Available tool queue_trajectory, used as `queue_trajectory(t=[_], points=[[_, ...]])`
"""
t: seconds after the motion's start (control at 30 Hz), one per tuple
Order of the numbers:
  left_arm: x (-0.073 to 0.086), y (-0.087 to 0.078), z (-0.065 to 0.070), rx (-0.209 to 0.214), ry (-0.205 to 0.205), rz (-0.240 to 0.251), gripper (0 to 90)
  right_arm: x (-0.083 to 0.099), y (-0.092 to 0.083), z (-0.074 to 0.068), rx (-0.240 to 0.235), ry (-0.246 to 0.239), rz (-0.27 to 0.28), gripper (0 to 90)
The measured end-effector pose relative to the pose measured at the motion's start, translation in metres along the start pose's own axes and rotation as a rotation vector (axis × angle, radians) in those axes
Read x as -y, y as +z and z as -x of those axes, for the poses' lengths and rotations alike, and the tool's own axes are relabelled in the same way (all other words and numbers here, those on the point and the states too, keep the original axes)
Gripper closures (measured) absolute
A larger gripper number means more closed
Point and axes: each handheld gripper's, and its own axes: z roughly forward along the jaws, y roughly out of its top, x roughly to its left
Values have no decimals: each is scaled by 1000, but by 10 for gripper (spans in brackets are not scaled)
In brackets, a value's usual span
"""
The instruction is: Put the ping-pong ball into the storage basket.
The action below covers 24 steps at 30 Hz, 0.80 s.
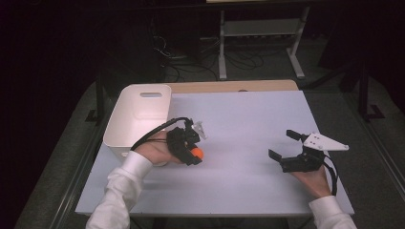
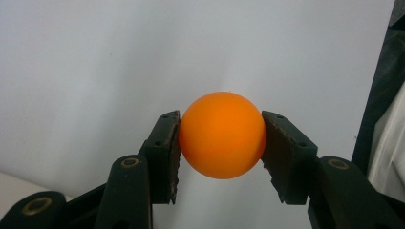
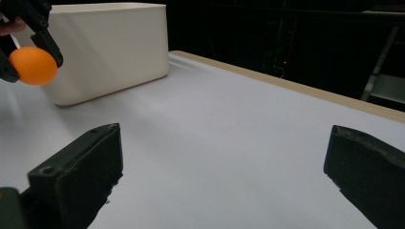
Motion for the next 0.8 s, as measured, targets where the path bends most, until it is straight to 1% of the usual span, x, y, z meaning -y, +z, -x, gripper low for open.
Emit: queue_trajectory(t=[0.1, 0.17, 0.23, 0.33, 0.4, 0.43, 0.8], points=[[1, -7, -2, 4, 2, 9, 506, 0, 0, -1, -2, 5, -3, 0], [1, -11, -2, 3, 1, 9, 506, 0, 0, -1, -3, 16, -9, 0], [2, -15, -2, -5, -2, 18, 506, 0, 0, 0, 0, 4, -3, 0], [3, -19, -4, 0, -2, 26, 506, 0, -1, -1, 1, 12, -11, 0], [3, -22, -4, 3, -1, 22, 506, 0, 0, -1, -2, 10, -9, 0], [4, -23, -5, 3, 0, 23, 506, 0, 0, -1, -1, -2, -3, 0], [7, -42, -10, 0, -9, 32, 506, 0, 0, -1, 0, 1, -8, 0]])
